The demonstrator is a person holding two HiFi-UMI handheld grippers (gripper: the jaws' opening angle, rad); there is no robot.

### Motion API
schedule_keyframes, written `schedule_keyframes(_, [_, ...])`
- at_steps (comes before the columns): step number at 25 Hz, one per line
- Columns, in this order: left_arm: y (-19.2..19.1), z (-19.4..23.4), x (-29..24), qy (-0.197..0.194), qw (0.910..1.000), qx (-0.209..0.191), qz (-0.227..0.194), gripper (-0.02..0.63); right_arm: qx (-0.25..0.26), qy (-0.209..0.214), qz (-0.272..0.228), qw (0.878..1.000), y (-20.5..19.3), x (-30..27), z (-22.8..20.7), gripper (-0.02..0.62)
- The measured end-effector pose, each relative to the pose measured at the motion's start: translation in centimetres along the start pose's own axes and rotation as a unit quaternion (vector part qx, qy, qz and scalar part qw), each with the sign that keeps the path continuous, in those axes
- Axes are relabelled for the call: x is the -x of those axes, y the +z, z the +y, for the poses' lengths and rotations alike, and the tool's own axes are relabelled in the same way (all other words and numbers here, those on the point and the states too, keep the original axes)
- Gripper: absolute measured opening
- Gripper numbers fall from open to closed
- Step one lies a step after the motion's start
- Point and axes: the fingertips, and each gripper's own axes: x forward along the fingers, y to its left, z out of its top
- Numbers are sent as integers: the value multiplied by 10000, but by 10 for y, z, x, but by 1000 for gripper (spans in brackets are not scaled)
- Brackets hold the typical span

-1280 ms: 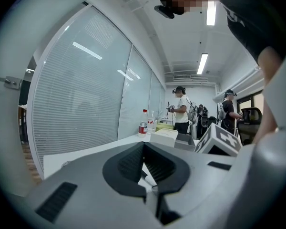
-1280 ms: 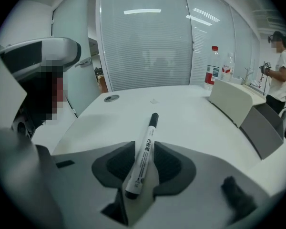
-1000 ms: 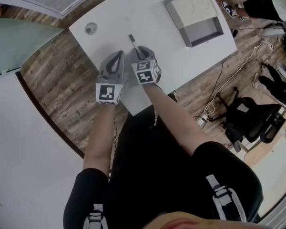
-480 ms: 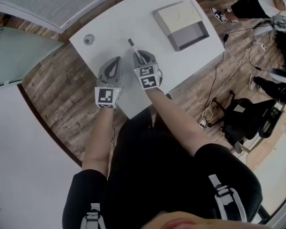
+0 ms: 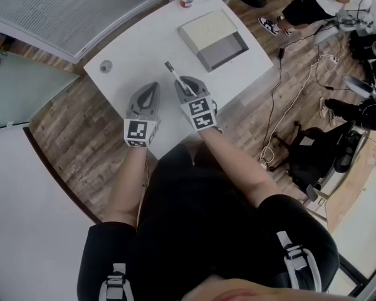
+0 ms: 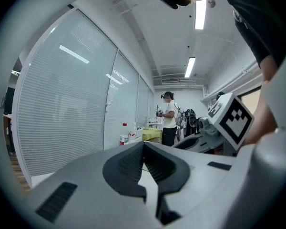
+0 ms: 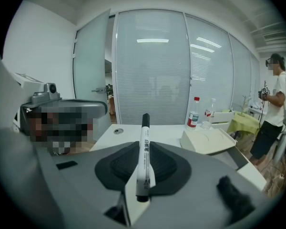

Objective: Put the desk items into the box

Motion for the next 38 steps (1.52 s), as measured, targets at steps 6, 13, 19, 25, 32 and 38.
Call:
schedule_keyframes(6, [29,-48,-11,-141,9998,-135,-50,11,54,236,-359,9991,21,56,-19,74])
schedule_keyframes(13, [51,-111,-39,-265,9994,-203,-74,11,245,373,-747,9962,33,116,-66,74])
schedule_keyframes(19, [69,-165,-64,-321,9991,-244,-147,11,390,461,-899,9941,25,163,-112,74])
schedule_keyframes(25, [79,-214,-96,-302,9987,-338,-214,11,504,588,-992,9921,16,196,-159,74])
schedule_keyframes(32, [88,-258,-133,-112,9991,-280,-286,12,621,837,-1096,9885,6,222,-209,74])
schedule_keyframes(38, [92,-287,-154,-34,9992,-251,-305,11,719,1060,-1170,9848,1,235,-235,74])
